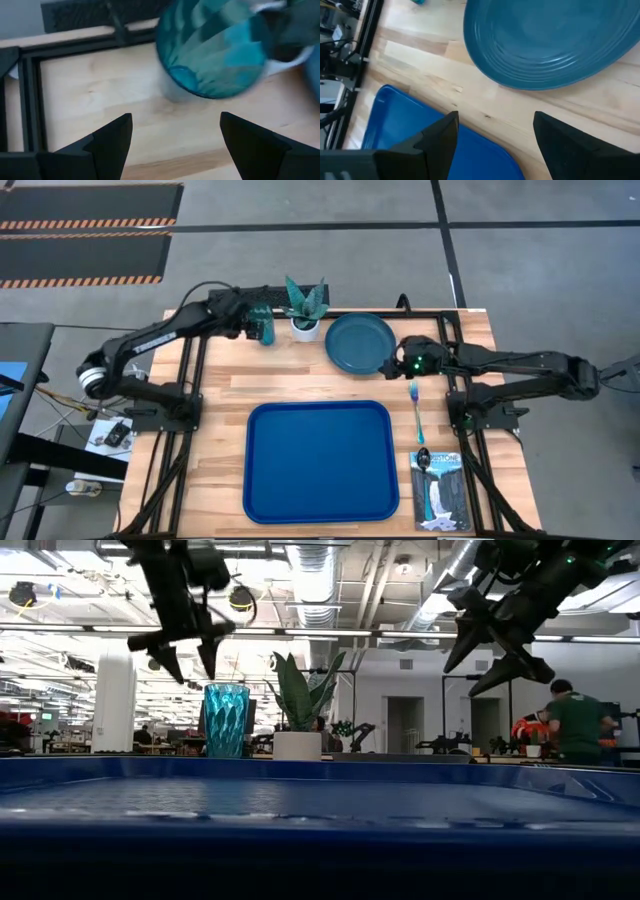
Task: Pick and place plate/cup/fork/spoon on tray
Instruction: Put the blue cup on the top left of the blue tray
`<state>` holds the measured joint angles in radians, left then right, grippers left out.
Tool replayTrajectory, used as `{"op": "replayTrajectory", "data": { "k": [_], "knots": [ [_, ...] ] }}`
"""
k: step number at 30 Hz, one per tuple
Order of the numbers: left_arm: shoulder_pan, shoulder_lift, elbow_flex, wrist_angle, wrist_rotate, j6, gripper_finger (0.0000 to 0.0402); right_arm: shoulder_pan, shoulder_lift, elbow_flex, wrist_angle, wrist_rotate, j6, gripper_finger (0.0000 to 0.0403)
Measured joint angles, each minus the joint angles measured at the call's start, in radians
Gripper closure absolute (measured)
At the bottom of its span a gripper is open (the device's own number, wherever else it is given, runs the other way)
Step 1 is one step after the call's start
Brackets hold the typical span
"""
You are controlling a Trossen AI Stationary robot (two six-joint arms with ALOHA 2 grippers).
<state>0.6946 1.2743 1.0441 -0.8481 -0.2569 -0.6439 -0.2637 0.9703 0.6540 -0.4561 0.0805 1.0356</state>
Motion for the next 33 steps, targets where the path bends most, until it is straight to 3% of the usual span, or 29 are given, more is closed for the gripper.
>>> {"op": "replayTrajectory", "data": {
  "k": [9, 15, 23, 33],
  "knots": [
    [0.055, 0.031, 0.094, 0.043, 0.143, 0.018, 0.0113, 0.052, 0.0, 0.0, 0.0, 0.039, 0.038, 0.012],
    [0.072, 0.014, 0.157, 0.034, 0.035, -0.019, 0.0113, 0.074, 0.0, 0.0, 0.0, 0.057, 0.034, 0.012],
    [0.13, 0.085, 0.164, 0.037, 0.079, -0.001, 0.0113, 0.074, 0.0, 0.0, -0.001, 0.079, 0.029, 0.0121],
    [0.124, 0.177, 0.163, 0.024, 0.112, 0.038, 0.0113, 0.074, 0.0, 0.0, -0.001, 0.08, 0.03, 0.0121]
  ]
}}
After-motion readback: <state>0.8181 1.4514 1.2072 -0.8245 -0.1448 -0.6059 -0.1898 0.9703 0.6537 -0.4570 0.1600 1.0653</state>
